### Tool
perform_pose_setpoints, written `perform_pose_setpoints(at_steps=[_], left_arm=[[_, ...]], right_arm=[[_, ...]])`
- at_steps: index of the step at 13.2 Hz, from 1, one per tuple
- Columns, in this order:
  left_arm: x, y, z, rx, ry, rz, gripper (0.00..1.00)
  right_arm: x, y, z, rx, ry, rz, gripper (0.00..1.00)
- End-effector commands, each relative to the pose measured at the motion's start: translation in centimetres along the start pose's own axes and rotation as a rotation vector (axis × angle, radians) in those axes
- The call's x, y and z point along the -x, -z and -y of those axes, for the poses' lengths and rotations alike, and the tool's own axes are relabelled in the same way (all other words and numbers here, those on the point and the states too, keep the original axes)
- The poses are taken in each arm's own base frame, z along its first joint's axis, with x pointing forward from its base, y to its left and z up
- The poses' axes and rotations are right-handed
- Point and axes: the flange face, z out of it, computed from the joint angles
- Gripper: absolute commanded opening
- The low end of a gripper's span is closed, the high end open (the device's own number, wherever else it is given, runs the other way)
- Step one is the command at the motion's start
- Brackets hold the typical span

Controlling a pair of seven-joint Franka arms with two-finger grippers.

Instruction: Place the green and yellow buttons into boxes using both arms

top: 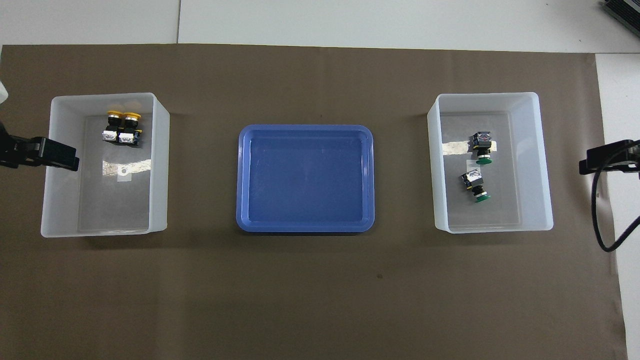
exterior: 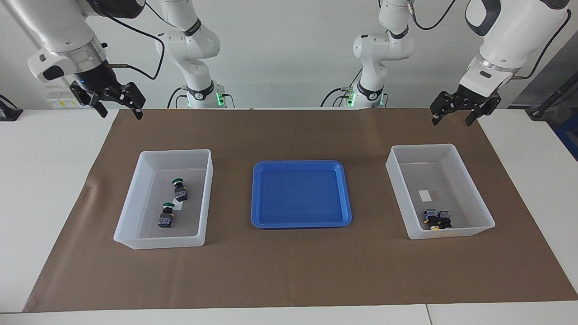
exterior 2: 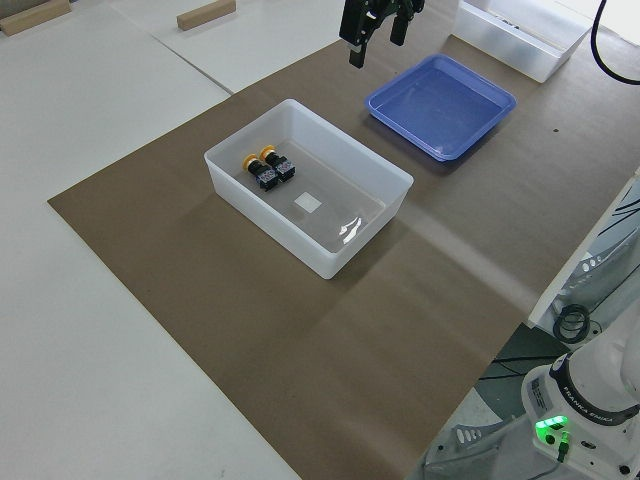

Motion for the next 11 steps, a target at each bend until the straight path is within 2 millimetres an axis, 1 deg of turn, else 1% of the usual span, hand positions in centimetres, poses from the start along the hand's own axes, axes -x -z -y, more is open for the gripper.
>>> perform_pose_setpoints(at_steps=[1, 3, 7, 8, 9, 11], left_arm=[[0.9, 0.2, 0.4, 0.012, -0.014, -0.014, 1.0], [1.0, 0.2, 0.9, 0.012, -0.007, -0.016, 1.0], [1.0, -0.1, 1.0, 0.013, -0.019, -0.011, 1.0], [1.1, -0.2, 1.0, 0.013, -0.022, -0.011, 1.0], [1.1, 0.0, 1.1, 0.012, -0.021, -0.016, 1.0], [1.0, 0.1, 1.4, 0.012, -0.016, -0.022, 1.0]], right_arm=[[0.8, 0.2, 0.0, 0.011, 0.025, 0.001, 1.0], [0.8, 0.3, 0.0, 0.011, 0.026, 0.0, 1.0], [0.7, 0.3, 0.0, 0.011, 0.022, -0.001, 1.0], [0.6, 0.4, 0.4, 0.01, 0.023, -0.012, 1.0], [0.5, 0.3, 1.1, 0.012, 0.037, -0.019, 1.0], [0.5, 0.4, 0.9, 0.012, 0.034, -0.021, 1.0]])
